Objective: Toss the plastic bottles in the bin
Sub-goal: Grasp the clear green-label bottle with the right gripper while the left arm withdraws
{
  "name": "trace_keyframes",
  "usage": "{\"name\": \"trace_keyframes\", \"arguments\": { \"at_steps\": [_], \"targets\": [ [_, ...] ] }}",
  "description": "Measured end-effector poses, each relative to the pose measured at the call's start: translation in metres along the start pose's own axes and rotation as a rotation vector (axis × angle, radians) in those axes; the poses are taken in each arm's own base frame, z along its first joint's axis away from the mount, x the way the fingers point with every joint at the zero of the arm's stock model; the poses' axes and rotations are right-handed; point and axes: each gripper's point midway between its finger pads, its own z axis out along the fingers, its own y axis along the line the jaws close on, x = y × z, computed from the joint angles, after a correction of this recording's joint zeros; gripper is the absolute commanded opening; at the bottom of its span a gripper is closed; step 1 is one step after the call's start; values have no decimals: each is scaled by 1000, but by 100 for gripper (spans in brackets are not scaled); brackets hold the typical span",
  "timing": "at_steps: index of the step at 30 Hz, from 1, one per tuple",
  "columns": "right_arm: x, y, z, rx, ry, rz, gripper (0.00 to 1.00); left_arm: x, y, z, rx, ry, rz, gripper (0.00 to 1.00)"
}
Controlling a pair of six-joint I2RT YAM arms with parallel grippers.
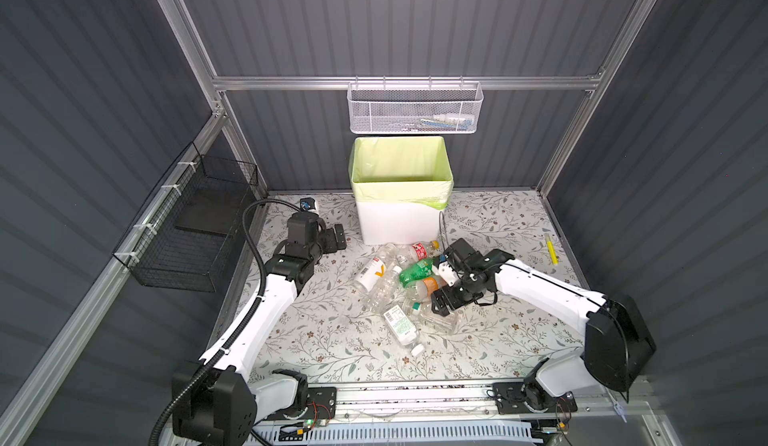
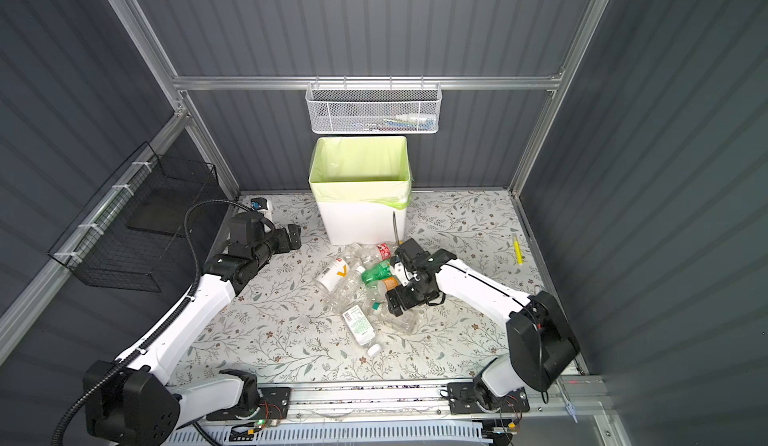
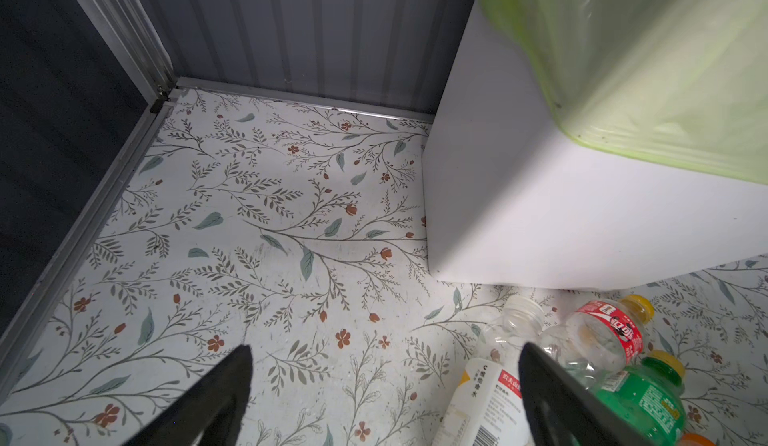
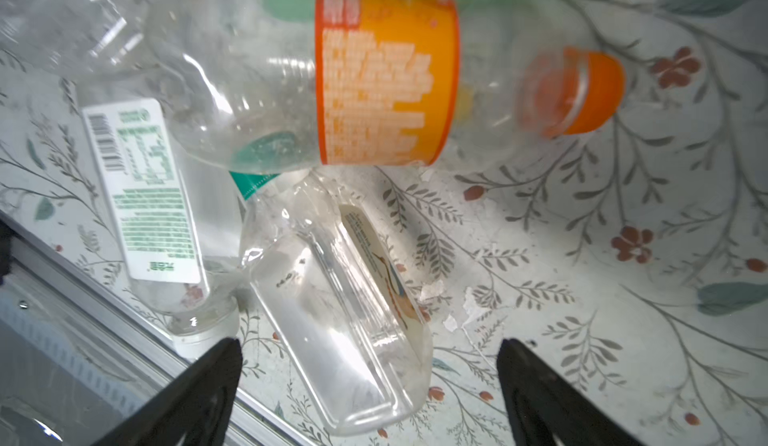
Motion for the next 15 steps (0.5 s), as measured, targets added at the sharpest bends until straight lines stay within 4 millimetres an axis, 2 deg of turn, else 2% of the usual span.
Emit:
{"name": "trace_keyframes", "arguments": {
  "at_steps": [4,8,15],
  "targets": [
    [7,4,17,66,75,-86,99,7,1,3,4,14,-9,99],
    [3,2,24,122,94,-136,97,8,0,4,12,14,-13,99],
    [-1,3,34,173,96,-204,85,6,-1,5,20,5,-15,99]
  ]
}}
